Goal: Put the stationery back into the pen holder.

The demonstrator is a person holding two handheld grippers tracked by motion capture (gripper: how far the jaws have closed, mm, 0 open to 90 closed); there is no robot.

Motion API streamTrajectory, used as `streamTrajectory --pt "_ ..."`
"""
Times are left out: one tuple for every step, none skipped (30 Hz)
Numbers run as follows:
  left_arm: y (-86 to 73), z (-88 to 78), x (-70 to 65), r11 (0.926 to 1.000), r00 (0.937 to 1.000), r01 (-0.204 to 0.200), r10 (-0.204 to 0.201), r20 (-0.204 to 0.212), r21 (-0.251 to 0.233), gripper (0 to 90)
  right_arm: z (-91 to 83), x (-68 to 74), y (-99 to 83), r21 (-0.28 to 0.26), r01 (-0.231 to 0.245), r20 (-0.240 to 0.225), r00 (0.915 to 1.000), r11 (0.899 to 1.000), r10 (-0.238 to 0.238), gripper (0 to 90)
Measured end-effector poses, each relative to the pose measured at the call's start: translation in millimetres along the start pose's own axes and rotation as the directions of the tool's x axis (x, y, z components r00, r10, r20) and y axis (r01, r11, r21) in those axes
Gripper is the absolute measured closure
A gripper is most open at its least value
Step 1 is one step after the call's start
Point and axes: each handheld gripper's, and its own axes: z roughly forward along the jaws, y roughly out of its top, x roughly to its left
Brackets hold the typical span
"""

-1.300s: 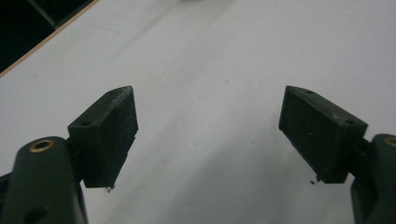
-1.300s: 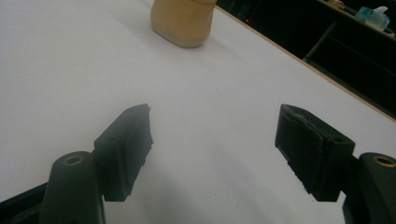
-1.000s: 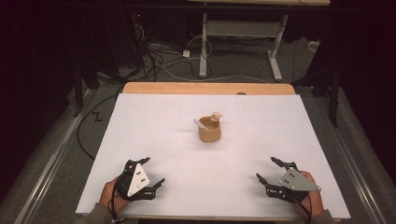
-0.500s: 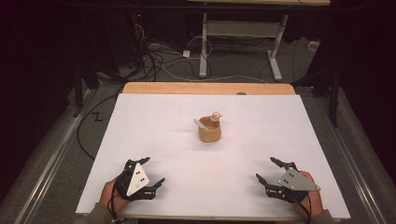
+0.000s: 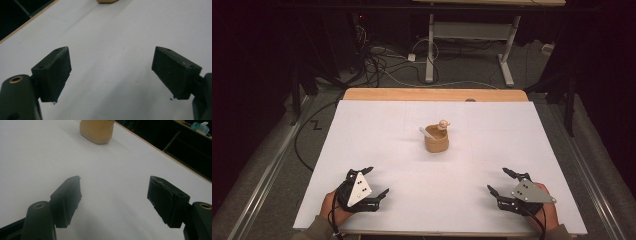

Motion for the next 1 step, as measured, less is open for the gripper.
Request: streamTrajectory --pt "-0.2 0.0 0.4 1.0000 1.0000 0.001 -0.001 0.001 -0.001 15.3 0.4 -0.9 0.4 -0.002 -0.006 0.001 1.0000 1.000 0.006 27.1"
